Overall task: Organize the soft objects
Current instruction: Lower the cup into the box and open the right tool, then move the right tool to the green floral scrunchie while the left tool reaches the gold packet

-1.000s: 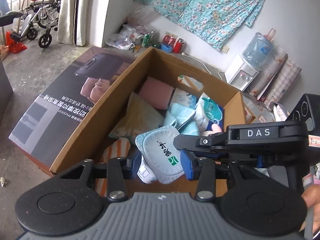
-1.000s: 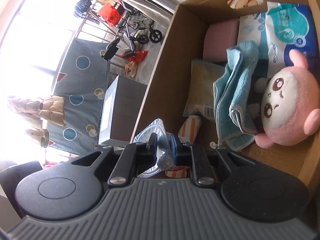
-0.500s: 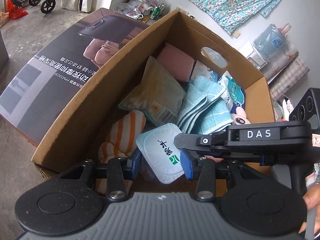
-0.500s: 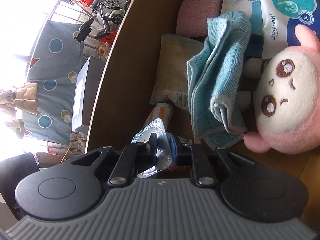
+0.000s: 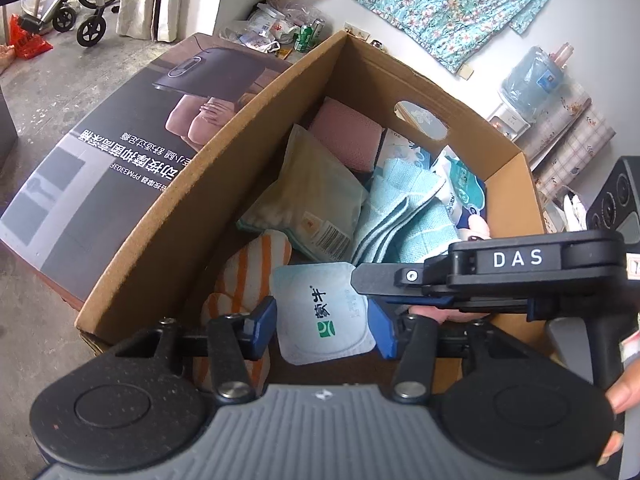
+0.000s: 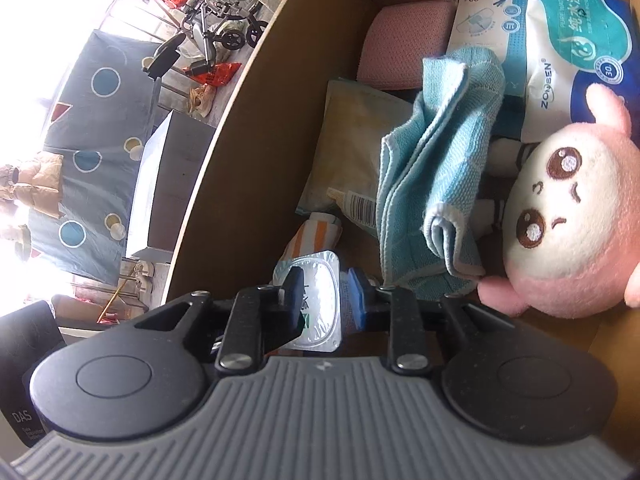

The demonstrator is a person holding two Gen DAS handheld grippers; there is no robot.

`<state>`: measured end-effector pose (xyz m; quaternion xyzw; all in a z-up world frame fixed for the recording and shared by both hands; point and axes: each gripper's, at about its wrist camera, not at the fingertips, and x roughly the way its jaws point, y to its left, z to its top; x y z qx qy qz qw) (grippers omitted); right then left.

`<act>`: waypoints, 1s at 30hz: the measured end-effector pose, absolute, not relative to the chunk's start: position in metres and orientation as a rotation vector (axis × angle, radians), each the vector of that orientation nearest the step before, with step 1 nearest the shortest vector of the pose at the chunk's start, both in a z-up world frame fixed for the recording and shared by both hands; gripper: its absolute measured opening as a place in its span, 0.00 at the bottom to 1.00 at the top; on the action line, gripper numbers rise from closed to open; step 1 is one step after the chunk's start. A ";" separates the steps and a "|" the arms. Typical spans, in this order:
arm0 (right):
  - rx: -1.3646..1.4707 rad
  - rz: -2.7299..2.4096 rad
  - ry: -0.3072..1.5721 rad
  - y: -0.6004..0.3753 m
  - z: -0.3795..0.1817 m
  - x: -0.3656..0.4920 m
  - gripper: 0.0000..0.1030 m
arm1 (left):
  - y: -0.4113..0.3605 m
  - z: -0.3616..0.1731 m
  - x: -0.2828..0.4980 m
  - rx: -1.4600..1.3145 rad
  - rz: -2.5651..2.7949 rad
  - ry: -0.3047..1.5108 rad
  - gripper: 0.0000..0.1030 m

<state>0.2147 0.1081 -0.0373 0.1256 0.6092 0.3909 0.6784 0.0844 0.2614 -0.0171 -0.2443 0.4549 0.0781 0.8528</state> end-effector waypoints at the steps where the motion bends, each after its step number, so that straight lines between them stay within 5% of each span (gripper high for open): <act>1: 0.277 0.882 1.358 0.107 -0.034 0.214 0.25 | 0.260 -0.014 0.083 -0.510 0.163 0.951 0.51; 8: 0.297 0.885 1.286 0.087 -0.007 0.204 0.30 | 0.247 0.006 0.074 -0.465 0.155 0.900 0.58; 10: 0.331 0.888 1.234 0.070 0.003 0.196 0.37 | 0.238 0.015 0.069 -0.433 0.135 0.874 0.66; 12: 0.374 0.885 1.174 0.050 0.012 0.185 0.57 | 0.227 0.023 0.064 -0.401 0.116 0.843 0.74; 15: 0.429 0.860 1.093 0.012 0.019 0.168 0.64 | 0.206 0.035 0.058 -0.344 0.089 0.803 0.79; 30: 0.298 0.415 0.824 -0.231 0.045 0.114 0.72 | 0.037 0.032 0.047 -0.091 -0.262 0.711 0.86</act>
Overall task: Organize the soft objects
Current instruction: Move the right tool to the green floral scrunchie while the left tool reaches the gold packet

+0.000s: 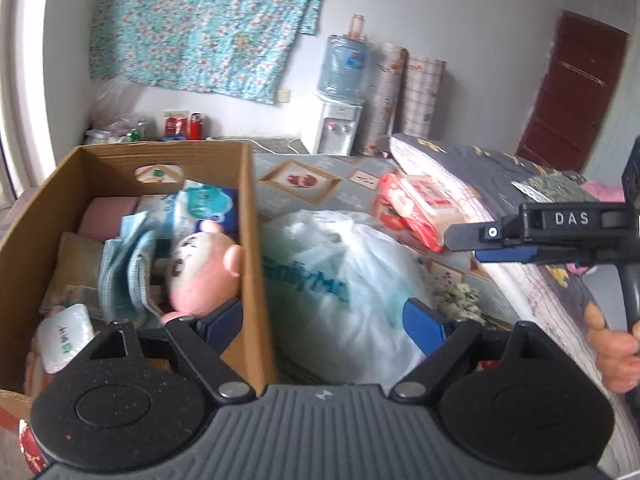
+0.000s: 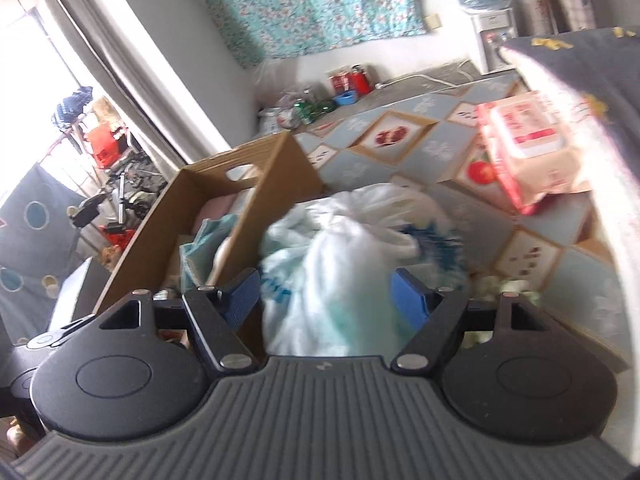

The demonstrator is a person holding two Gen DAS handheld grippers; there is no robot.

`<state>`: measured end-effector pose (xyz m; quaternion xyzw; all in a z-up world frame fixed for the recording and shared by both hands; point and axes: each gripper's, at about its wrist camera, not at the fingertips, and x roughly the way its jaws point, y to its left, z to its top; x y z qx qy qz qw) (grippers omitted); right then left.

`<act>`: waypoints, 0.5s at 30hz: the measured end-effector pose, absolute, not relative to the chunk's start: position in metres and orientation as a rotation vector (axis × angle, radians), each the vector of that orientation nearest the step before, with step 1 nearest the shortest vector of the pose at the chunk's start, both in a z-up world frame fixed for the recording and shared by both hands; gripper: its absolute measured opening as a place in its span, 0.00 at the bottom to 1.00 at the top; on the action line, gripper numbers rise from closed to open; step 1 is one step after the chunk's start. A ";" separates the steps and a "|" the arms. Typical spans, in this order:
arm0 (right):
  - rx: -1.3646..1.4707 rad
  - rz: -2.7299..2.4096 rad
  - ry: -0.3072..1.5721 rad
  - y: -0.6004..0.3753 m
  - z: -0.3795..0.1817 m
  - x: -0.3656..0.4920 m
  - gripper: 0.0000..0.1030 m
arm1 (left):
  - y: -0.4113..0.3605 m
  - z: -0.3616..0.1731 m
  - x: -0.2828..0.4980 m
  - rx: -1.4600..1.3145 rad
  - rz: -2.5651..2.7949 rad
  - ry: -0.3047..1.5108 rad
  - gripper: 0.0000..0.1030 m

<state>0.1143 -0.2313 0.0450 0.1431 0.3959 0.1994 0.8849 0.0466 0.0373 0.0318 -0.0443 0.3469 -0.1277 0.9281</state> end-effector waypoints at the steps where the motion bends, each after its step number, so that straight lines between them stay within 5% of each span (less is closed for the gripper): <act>1: 0.277 0.387 0.827 -0.244 0.043 0.112 0.72 | 0.024 0.027 0.045 -0.068 -0.294 0.712 0.86; 10: 0.104 0.342 0.966 -0.297 0.002 0.111 0.75 | -0.074 -0.022 0.039 0.101 -0.519 0.734 0.83; 15: 0.030 0.414 1.008 -0.296 -0.016 0.134 0.75 | -0.111 -0.047 0.050 0.221 -0.568 0.767 0.73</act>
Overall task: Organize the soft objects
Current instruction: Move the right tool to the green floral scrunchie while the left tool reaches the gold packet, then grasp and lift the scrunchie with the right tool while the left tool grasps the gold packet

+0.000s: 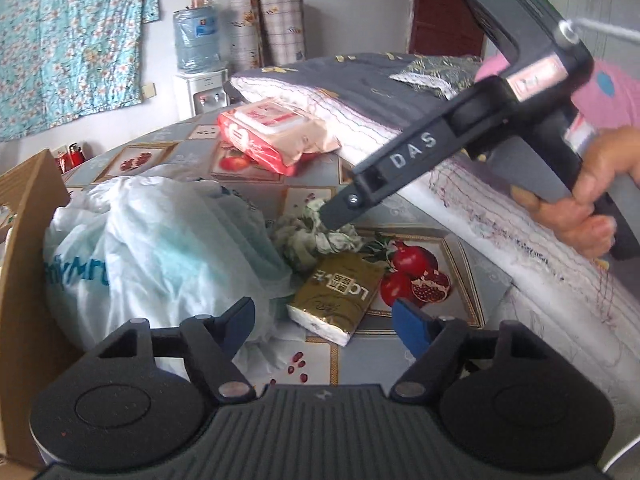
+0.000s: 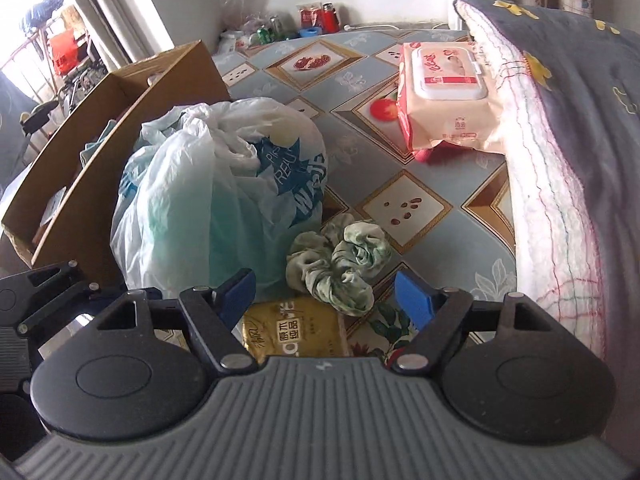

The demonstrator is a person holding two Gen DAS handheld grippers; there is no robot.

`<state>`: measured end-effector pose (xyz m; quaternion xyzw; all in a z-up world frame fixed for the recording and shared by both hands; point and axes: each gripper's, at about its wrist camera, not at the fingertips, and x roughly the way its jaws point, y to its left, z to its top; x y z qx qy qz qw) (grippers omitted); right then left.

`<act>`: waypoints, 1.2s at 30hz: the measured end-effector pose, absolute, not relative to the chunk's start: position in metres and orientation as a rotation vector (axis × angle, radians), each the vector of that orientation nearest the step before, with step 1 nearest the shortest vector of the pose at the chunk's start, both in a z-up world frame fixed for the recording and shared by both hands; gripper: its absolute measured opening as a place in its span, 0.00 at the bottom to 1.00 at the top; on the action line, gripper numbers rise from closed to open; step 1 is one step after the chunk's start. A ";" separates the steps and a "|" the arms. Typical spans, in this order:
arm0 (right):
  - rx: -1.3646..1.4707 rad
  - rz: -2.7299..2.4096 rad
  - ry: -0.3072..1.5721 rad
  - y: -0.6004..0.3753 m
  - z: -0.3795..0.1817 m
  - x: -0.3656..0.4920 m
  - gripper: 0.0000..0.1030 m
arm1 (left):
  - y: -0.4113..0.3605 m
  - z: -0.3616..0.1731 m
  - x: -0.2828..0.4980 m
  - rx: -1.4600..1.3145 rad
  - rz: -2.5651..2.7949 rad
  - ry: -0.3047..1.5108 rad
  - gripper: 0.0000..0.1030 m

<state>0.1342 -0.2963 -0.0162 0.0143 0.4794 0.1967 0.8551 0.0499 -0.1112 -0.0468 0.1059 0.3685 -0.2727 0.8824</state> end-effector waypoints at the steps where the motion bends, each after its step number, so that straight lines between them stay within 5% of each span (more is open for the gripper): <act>1: 0.018 0.434 1.016 -0.295 -0.020 0.141 0.75 | -0.117 -0.051 0.053 0.236 -0.574 0.776 0.71; 13: -0.047 0.625 1.089 -0.291 -0.065 0.198 0.74 | -0.150 -0.086 0.087 0.335 -0.564 0.820 0.63; 24: 0.080 0.649 1.133 -0.320 -0.077 0.204 0.28 | -0.159 -0.087 0.090 0.366 -0.567 0.818 0.62; 36: 0.291 0.522 1.132 -0.363 -0.072 0.179 0.20 | -0.158 -0.085 0.082 0.303 -0.548 0.864 0.56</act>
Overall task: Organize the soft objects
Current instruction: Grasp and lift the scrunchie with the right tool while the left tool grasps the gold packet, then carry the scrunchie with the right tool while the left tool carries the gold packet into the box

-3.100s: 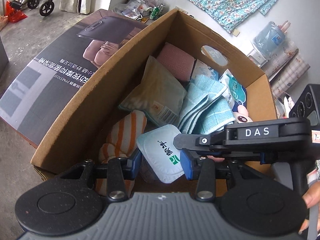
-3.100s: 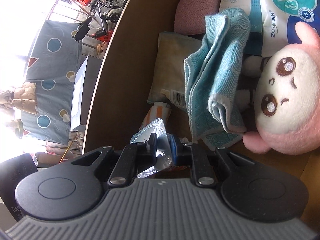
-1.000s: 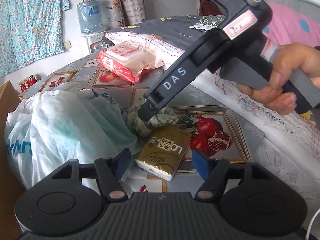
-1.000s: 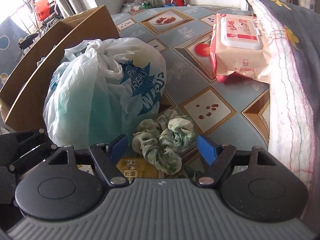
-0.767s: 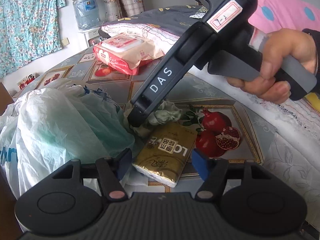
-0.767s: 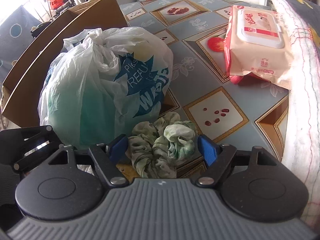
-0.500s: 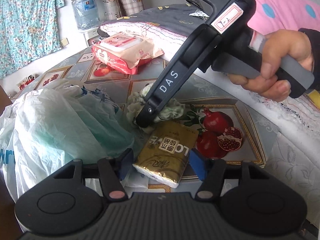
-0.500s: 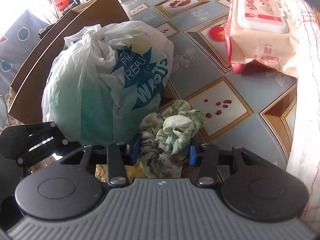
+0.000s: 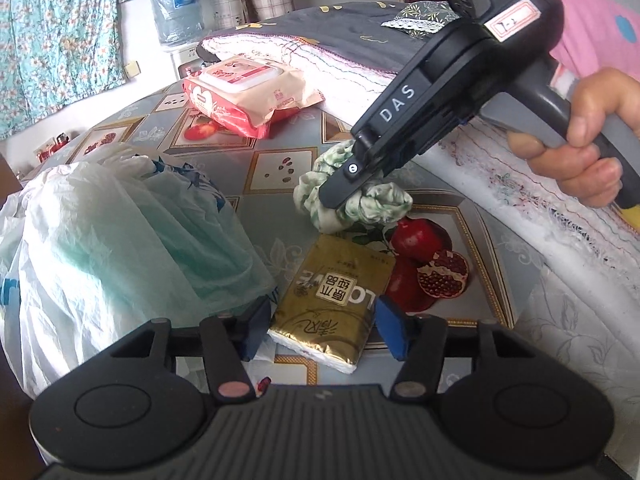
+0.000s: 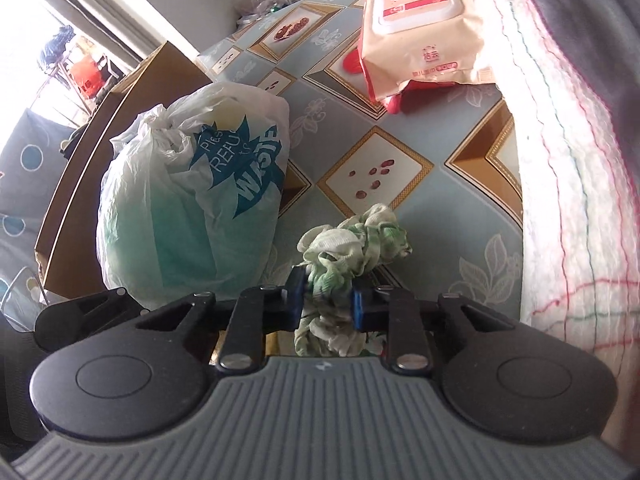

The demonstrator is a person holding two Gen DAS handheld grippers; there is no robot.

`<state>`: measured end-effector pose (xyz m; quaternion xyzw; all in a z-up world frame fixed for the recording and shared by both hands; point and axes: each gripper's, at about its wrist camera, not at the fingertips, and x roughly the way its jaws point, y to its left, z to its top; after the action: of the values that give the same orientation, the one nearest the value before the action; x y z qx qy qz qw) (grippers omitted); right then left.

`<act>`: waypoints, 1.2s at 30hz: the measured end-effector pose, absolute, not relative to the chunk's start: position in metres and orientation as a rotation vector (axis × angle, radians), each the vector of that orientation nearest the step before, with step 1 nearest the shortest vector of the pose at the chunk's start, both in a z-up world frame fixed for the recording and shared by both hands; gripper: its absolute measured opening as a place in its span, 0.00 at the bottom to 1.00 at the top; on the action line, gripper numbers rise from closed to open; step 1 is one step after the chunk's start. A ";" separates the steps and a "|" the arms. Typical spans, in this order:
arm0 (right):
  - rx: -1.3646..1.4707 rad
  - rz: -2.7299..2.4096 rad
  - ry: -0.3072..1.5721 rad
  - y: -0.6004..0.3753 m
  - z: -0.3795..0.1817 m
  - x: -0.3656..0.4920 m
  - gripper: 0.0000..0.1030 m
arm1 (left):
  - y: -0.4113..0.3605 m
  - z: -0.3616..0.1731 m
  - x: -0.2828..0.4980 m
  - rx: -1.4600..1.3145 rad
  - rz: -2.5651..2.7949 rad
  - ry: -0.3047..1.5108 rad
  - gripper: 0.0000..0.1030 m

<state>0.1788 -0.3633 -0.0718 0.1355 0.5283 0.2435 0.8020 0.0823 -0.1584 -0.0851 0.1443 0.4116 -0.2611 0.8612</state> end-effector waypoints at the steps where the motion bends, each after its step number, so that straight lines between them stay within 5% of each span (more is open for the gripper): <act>1: 0.306 0.512 1.134 -0.365 -0.071 0.175 0.20 | -0.157 -0.085 0.081 0.289 -0.542 0.867 0.55; 11: 0.332 0.461 1.126 -0.363 -0.058 0.149 0.20 | -0.145 -0.084 0.065 0.260 -0.529 0.855 0.50; 22: 0.403 0.410 1.175 -0.353 -0.079 0.130 0.20 | -0.154 -0.089 0.066 0.357 -0.556 0.844 0.60; 36: 0.461 0.429 1.154 -0.349 -0.075 0.126 0.20 | -0.156 -0.090 0.072 0.336 -0.539 0.878 0.58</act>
<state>0.1262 -0.3490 -0.0748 0.2145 0.5364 0.1992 0.7916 0.0722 -0.1559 -0.0899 0.1601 0.4180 -0.2564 0.8567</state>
